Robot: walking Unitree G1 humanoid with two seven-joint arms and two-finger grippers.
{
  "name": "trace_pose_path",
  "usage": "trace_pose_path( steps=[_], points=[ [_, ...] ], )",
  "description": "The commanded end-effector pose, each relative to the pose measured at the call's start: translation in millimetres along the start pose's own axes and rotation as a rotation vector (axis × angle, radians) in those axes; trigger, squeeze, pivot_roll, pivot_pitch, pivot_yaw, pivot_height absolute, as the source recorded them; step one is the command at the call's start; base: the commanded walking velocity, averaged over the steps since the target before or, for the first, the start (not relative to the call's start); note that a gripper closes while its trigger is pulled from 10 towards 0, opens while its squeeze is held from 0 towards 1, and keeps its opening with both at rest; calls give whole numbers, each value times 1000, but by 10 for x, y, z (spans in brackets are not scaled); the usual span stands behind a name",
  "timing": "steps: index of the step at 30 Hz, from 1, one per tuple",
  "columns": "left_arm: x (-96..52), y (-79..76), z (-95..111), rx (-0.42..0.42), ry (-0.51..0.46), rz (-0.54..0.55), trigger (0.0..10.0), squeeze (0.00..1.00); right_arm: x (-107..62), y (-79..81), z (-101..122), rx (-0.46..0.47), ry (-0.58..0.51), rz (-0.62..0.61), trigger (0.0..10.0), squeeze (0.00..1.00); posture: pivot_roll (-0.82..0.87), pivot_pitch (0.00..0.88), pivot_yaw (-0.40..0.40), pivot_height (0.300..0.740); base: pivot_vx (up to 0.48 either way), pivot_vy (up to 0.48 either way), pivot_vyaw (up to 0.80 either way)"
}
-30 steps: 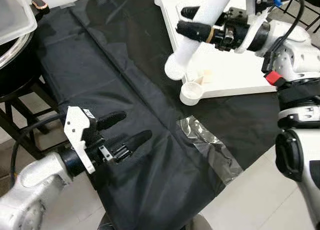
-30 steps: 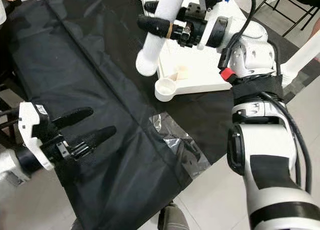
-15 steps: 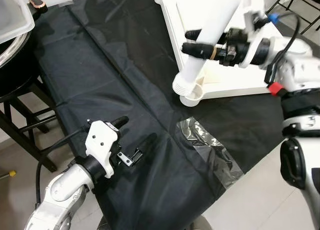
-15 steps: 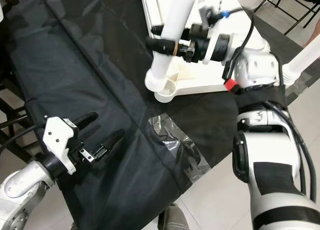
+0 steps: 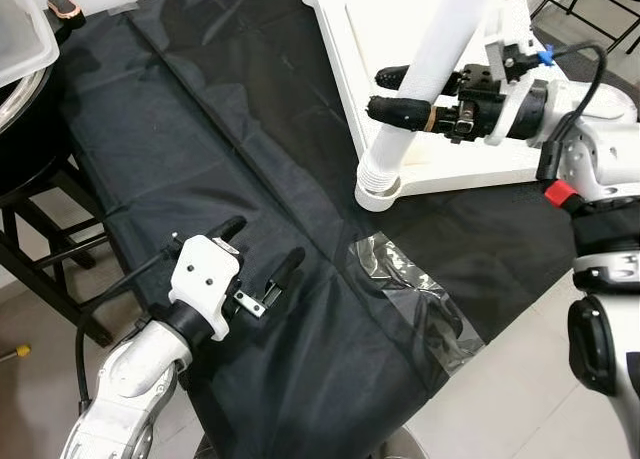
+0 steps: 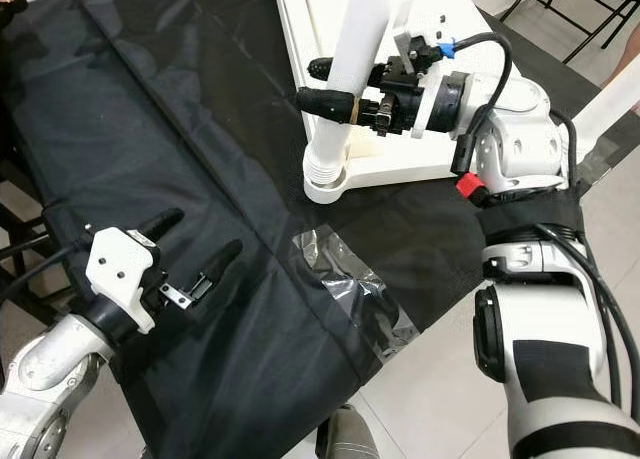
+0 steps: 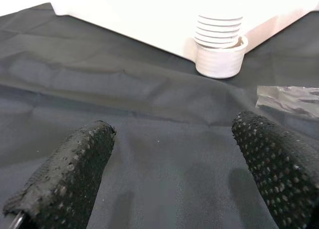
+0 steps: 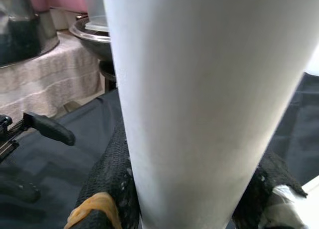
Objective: Building children table
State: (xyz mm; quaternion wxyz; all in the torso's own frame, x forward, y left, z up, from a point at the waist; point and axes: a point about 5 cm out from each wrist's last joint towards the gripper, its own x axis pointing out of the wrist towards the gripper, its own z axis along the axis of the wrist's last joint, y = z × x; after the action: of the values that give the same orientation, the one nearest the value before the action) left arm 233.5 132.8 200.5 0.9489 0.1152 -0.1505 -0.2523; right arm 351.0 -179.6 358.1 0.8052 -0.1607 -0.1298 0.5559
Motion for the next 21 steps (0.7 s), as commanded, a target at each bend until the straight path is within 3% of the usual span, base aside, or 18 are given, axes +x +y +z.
trace_pose_path(
  steps=[1, 21],
  points=[
    [-18, -37, -44, 0, 13, -3, 10000, 0, -22, 39, 0, -9, 2, 23, 10000, 0, 32, 382, -18, 740, 0, 0, 0],
    [16, -28, -15, 26, -19, 15, 10000, 0, -44, 94, -139, 86, 24, -9, 10000, 0, 33, 379, -22, 740, 0, 0, 0]
  ],
)
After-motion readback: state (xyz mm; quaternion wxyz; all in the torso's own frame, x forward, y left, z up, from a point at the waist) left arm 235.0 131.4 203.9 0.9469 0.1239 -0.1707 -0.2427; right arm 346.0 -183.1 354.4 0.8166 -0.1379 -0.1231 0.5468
